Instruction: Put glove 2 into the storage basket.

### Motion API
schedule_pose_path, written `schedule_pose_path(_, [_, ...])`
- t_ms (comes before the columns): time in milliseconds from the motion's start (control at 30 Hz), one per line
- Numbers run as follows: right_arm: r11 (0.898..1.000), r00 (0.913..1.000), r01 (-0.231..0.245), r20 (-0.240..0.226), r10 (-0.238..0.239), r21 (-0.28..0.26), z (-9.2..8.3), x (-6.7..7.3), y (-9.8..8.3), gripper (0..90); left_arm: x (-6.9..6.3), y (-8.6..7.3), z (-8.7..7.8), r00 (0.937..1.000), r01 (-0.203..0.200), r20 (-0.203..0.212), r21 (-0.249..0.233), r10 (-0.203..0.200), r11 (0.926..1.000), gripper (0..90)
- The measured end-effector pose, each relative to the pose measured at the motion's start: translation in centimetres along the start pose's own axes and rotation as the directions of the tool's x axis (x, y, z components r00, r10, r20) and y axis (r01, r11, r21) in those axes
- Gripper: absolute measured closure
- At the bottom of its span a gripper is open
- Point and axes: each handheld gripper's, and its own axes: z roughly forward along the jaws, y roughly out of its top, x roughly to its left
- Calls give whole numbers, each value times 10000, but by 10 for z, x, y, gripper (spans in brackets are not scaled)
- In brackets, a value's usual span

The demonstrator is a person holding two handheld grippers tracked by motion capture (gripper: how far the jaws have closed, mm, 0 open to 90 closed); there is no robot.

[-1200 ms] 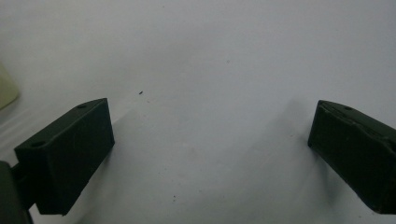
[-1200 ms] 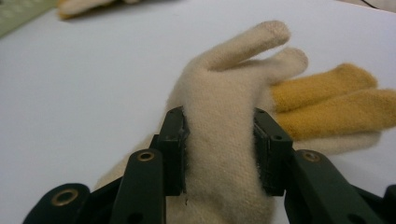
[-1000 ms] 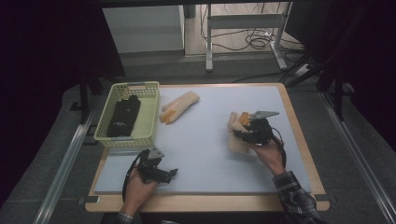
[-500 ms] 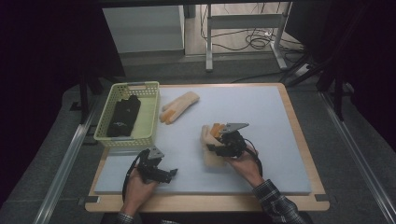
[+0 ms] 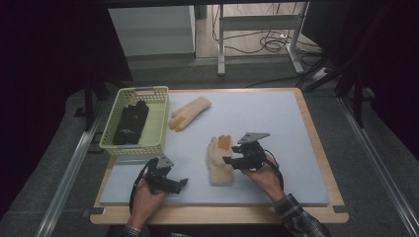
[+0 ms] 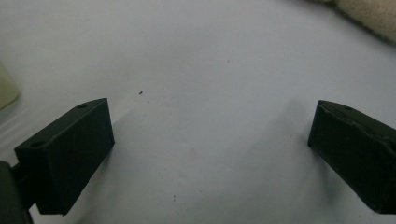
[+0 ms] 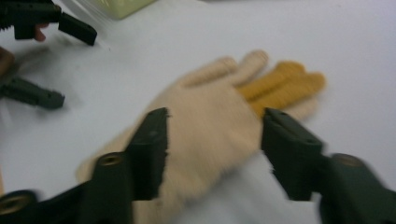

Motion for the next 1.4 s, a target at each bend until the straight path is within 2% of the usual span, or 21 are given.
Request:
schedule_pose_path(100, [9995,9999,113,44,-114,304,-10,-2,-13,656,0,0,0,10000,2,-2,3,-2,10000,5])
schedule_pose_path(200, [9986,9997,172,-181,-164,497,-12,-2,-25,736,0,0,0,10000,3,-2,2,-3,10000,5])
schedule_pose_path(433, [9968,9981,339,-547,-300,721,-4,9,-38,765,0,0,0,10000,0,-1,-4,0,10000,5])
schedule_pose_path(500, [9966,9964,340,-796,-281,744,2,14,-39,765,0,0,0,10000,-2,-2,-3,2,10000,5])
schedule_pose_path(633, [9937,9942,755,-830,-686,827,6,18,-35,761,0,0,0,10000,-4,-3,1,4,10000,5])
schedule_pose_path(733, [9967,9963,588,-662,-551,557,1,9,-22,730,0,0,0,10000,2,-1,1,-2,10000,5])
schedule_pose_path(833, [9984,9980,414,-486,-395,392,6,-2,-6,692,0,0,0,10000,2,-1,-1,-2,10000,5])
schedule_pose_path(1000, [9987,9985,372,-406,-358,348,36,-16,26,656,0,0,0,10000,-19,1,16,19,10000,5])
schedule_pose_path(1200, [9994,9980,318,-553,-308,168,73,-23,65,641,0,0,0,10000,-32,4,30,32,10000,5])
schedule_pose_path(1300, [9985,9977,516,-448,-506,201,91,-25,81,637,0,0,0,10000,-10,16,21,10,10000,5])
schedule_pose_path(1400, [9991,9983,384,-455,-376,168,109,-30,93,628,0,0,0,10000,-18,12,23,18,10000,5])
